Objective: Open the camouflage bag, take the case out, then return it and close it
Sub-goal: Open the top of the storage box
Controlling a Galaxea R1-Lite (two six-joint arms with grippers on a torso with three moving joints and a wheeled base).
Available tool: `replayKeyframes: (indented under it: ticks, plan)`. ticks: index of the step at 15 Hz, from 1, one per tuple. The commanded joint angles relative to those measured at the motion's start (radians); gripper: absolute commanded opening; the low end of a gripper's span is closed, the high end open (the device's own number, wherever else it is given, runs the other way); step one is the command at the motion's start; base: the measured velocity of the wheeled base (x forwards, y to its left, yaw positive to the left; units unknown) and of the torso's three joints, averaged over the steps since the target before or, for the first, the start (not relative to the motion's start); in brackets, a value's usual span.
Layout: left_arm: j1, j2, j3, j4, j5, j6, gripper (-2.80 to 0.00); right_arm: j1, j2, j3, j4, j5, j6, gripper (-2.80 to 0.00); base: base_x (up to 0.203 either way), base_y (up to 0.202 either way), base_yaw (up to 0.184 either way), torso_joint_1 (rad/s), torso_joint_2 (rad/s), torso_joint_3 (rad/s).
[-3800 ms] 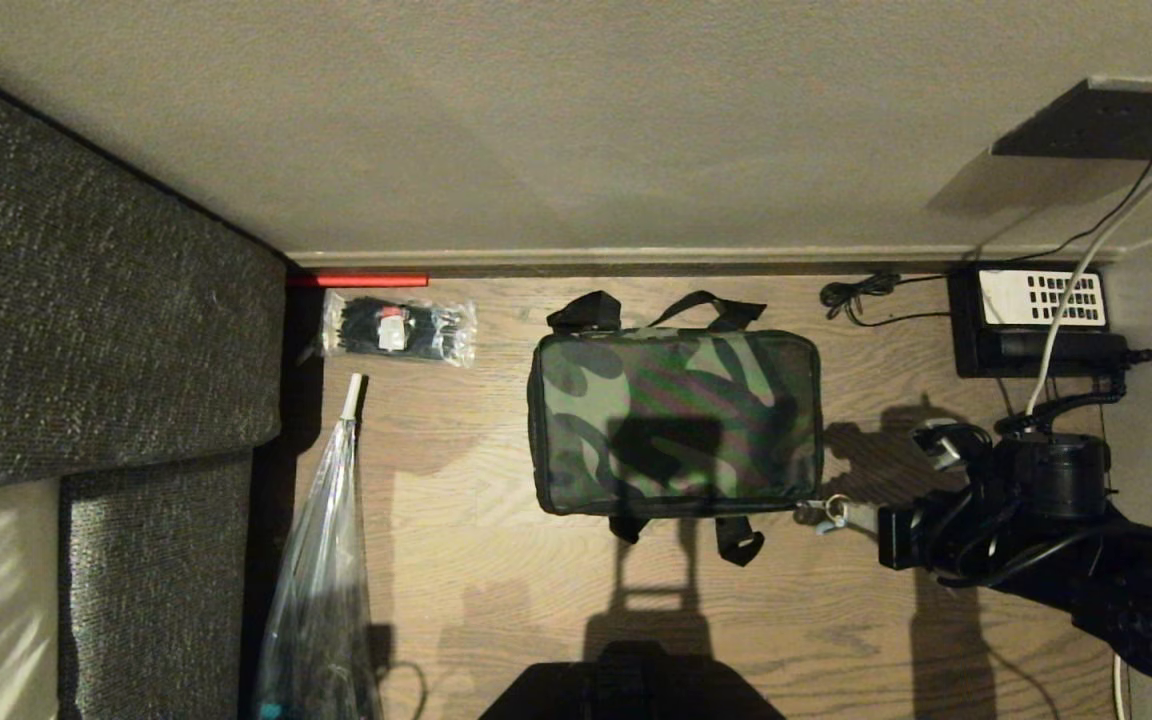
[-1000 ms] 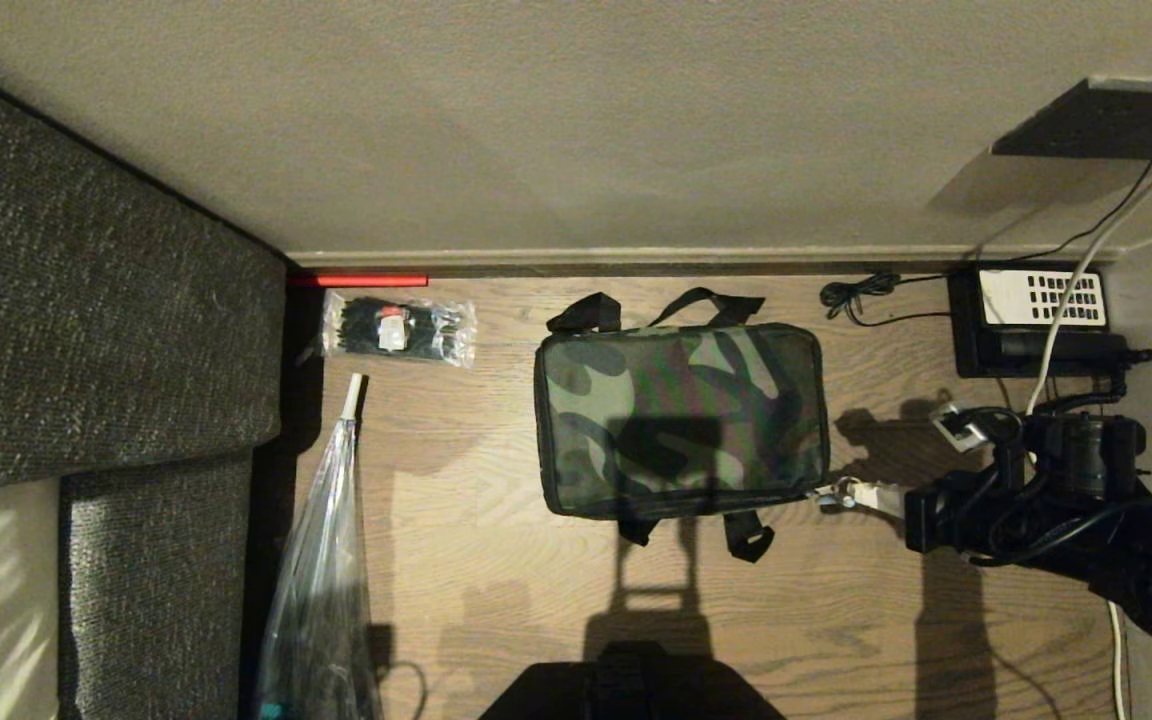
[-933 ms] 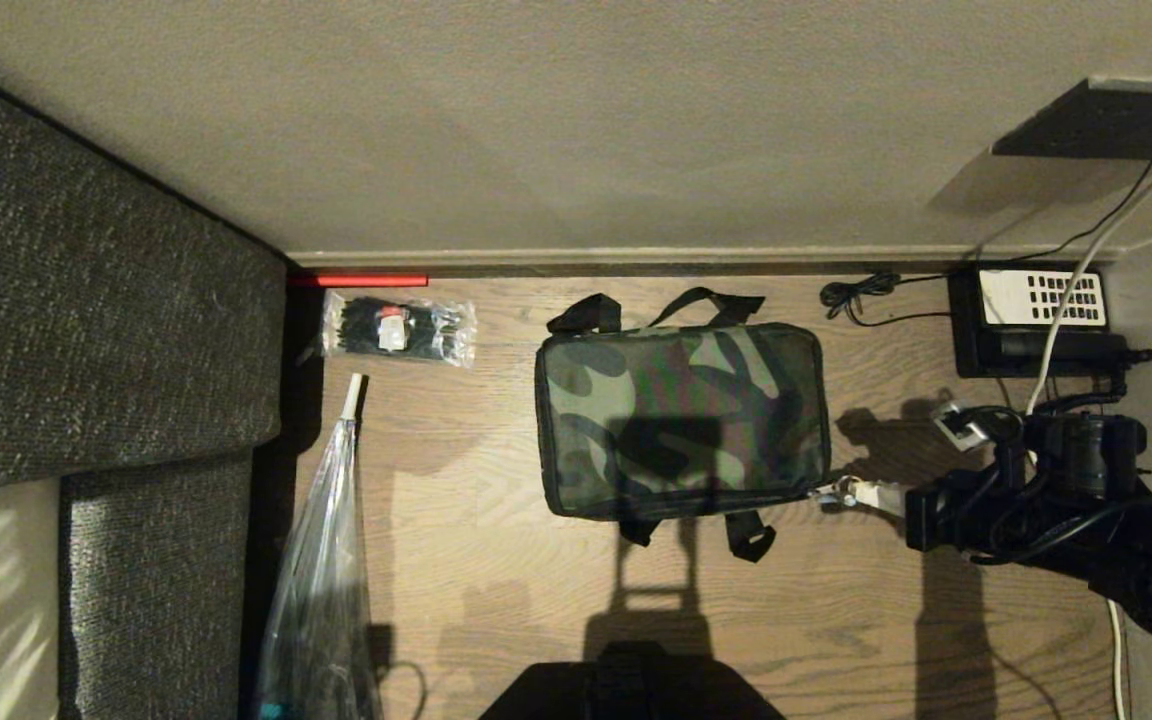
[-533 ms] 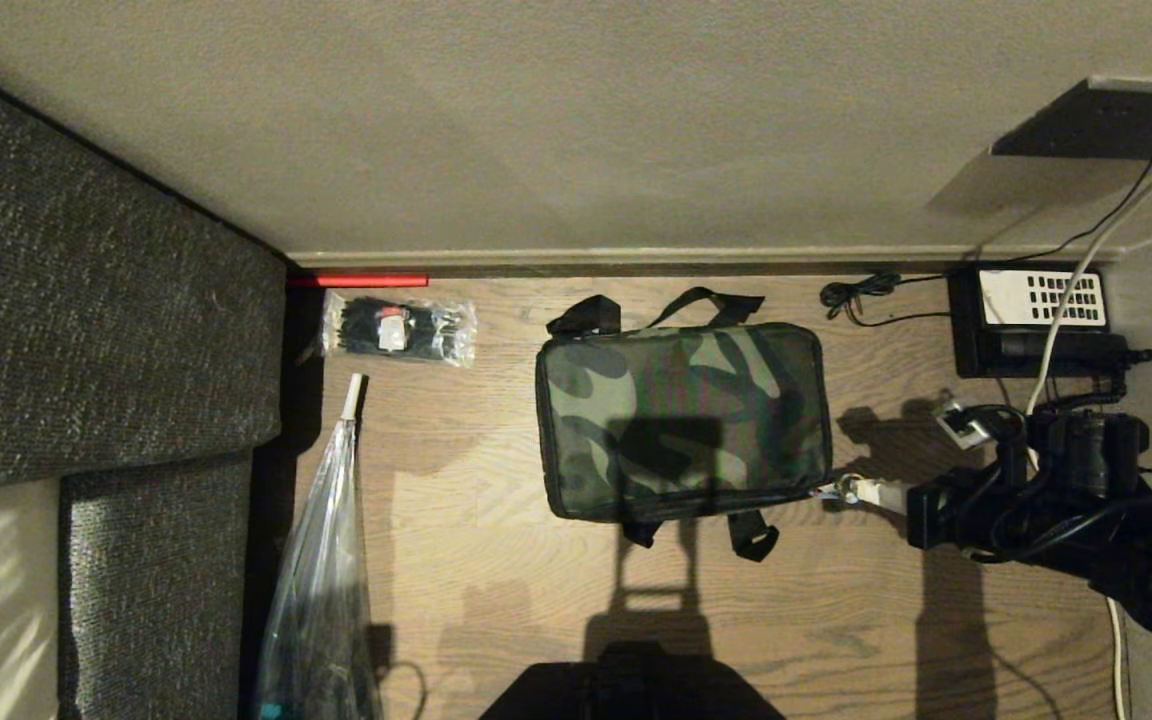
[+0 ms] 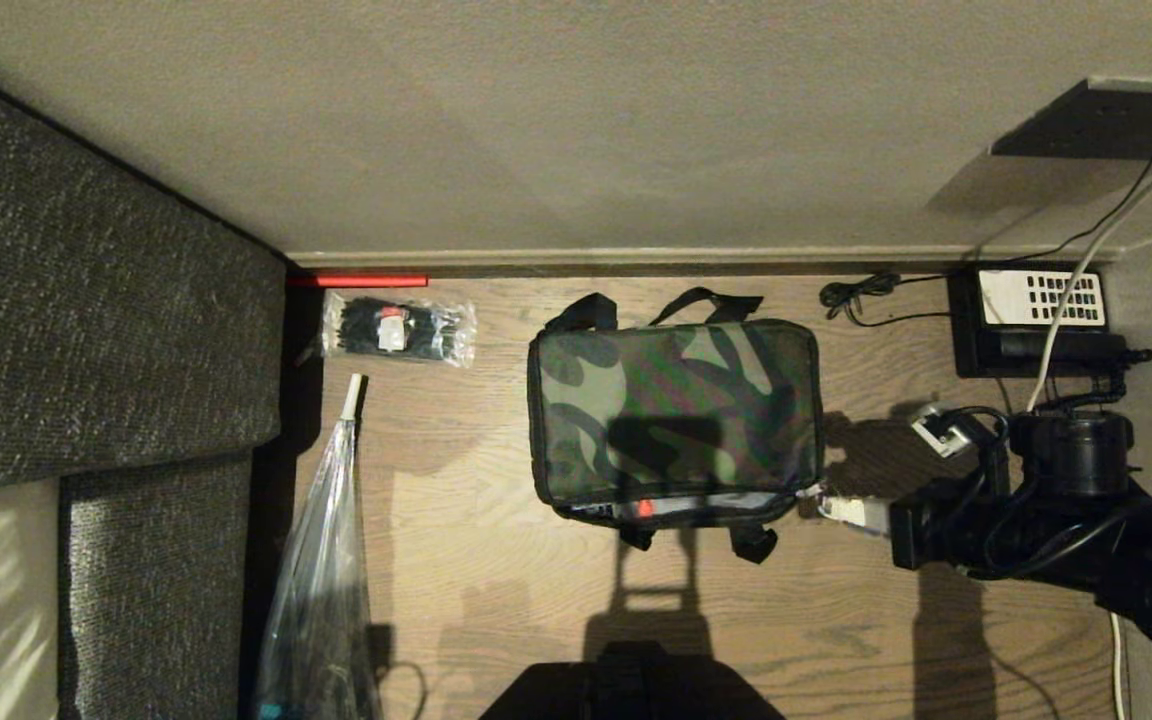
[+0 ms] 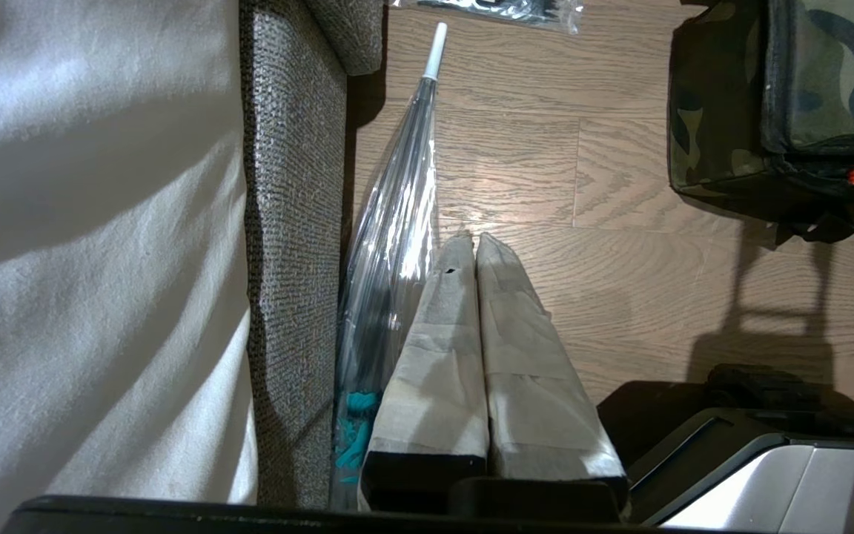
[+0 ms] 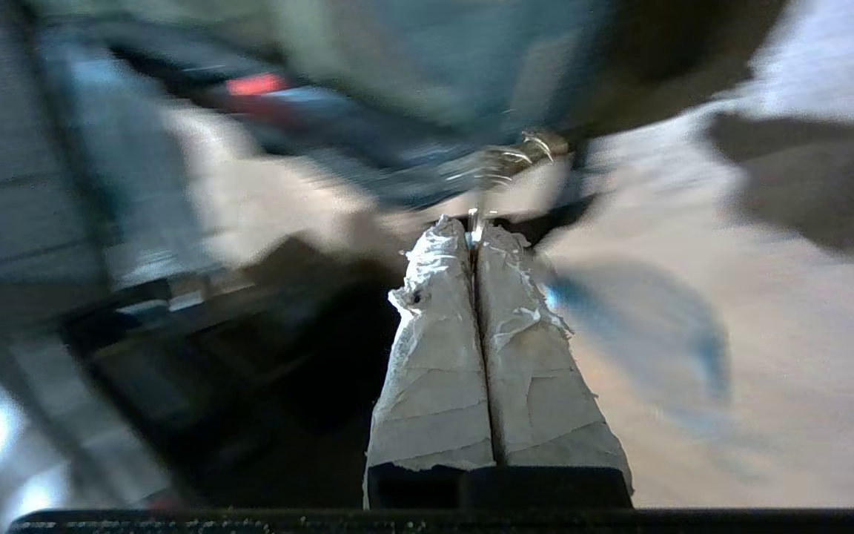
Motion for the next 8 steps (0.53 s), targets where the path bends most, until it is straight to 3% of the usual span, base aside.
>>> replayKeyframes:
  ticks: [1, 6, 8]
  plan:
    - [0.001, -0.002, 0.002, 0.0, 0.0, 0.0, -2.8, 0.049, -0.063, 0.006, 0.036, 0.035, 0.055, -2.8, 0.0, 0.0, 0.0, 0.0, 0.0, 0.0]
    - [0.001, -0.002, 0.002, 0.0, 0.0, 0.0, -2.8, 0.111, -0.067, -0.02, 0.032, 0.001, 0.16, -2.8, 0.0, 0.0, 0.0, 0.0, 0.0, 0.0]
    - [0.0, -0.002, 0.002, 0.0, 0.0, 0.0, -2.8, 0.118, -0.043, -0.013, 0.027, -0.019, 0.154, -2.8, 0.0, 0.0, 0.0, 0.0, 0.0, 0.0]
